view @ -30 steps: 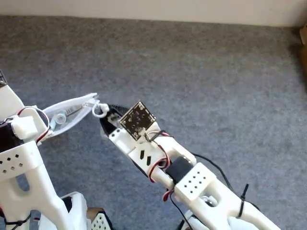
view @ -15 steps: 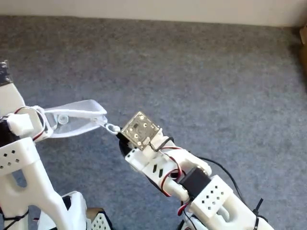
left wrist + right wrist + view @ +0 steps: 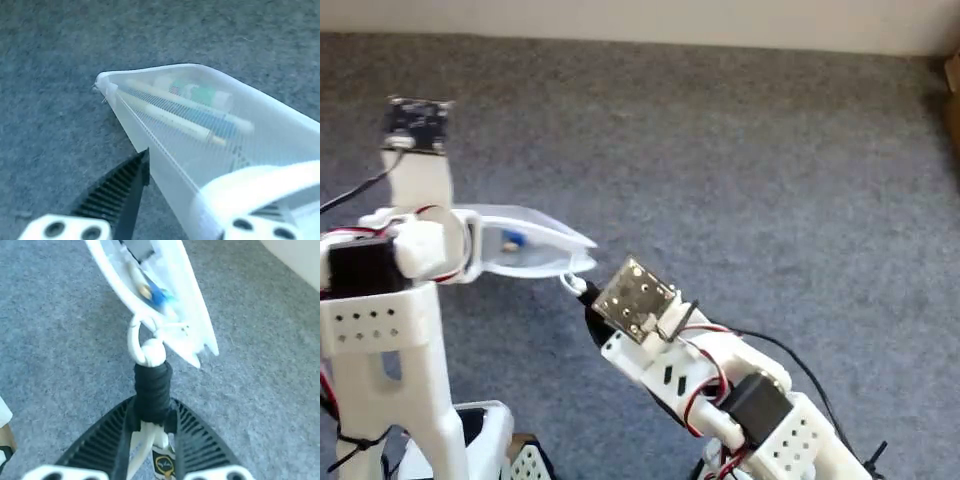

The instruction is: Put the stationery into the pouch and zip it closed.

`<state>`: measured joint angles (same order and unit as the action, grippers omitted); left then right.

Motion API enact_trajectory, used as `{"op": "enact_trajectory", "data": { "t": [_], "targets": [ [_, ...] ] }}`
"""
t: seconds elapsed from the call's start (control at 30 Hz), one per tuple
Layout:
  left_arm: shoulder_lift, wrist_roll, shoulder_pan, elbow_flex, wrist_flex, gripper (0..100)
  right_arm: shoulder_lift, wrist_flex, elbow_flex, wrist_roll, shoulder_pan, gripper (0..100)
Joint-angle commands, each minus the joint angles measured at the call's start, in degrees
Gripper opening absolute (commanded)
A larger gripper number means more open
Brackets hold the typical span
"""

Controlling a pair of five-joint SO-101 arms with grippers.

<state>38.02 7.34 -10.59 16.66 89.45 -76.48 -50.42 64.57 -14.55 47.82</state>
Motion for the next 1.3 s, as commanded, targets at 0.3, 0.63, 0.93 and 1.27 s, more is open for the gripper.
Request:
{"op": "enact_trajectory", "data": {
  "t": [0.3,0.63,0.93,1.27],
  "targets": [
    [-0.04,3.43,19.12,-2.95,-13.54,25,-13.23,-0.13,7.16,-0.79,0.40,0.5],
    [-0.13,4.48,29.49,-2.77,-14.33,25,-14.20,-0.40,7.34,-0.79,0.40,0.5],
    [-0.13,6.51,36.88,-2.77,-13.89,27,-14.20,-0.48,7.43,-0.79,0.40,0.5],
    [0.40,6.51,34.33,-3.30,-13.80,27,-14.20,-0.48,7.43,-0.79,-0.13,0.5]
  ]
}}
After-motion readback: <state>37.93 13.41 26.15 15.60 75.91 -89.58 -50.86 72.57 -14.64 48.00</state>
